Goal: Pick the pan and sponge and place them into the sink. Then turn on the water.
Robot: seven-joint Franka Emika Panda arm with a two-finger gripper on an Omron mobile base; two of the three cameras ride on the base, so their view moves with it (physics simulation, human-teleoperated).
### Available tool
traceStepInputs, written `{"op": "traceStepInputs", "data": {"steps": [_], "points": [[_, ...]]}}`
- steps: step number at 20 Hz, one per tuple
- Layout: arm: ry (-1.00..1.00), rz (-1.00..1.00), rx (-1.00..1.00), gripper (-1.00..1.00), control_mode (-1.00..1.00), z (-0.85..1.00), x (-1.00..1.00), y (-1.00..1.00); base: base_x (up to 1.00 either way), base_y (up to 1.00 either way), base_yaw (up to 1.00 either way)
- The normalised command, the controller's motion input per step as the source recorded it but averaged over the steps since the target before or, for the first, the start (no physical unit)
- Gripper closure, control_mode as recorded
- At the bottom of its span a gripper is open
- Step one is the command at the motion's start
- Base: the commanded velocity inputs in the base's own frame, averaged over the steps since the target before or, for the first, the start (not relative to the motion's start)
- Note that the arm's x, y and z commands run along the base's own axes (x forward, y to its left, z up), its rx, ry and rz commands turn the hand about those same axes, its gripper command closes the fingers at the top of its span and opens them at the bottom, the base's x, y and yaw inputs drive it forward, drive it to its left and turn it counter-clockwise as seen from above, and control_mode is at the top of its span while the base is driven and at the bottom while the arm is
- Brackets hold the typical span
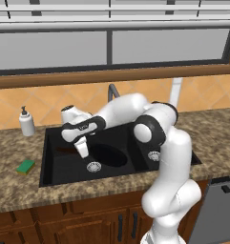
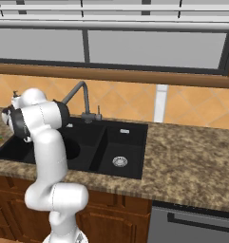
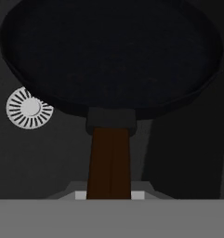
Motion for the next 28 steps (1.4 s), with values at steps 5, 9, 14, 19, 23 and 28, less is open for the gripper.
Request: {"op": "traceStepInputs", "data": {"steps": [5,9,14,19,23,28], "points": [[-0.17,-0.04,0.00,1.00,-1.00,-0.33,0.09,0.00,0.00,0.00,0.00],[-0.18,-0.04,0.01,1.00,-1.00,-0.36,0.07,0.00,0.00,0.00,0.00],[-0.11,-0.07,0.00,1.00,-1.00,-0.36,0.11,0.02,0.00,0.00,0.00],[-0.04,-0.12,0.00,1.00,-1.00,-0.34,0.26,0.20,0.00,0.00,0.00],[0.00,-0.16,0.02,1.00,-1.00,-0.17,0.33,0.45,0.00,0.00,0.00],[0.00,-0.18,0.00,1.00,-1.00,-0.20,0.38,0.56,0.00,0.00,0.00]]}}
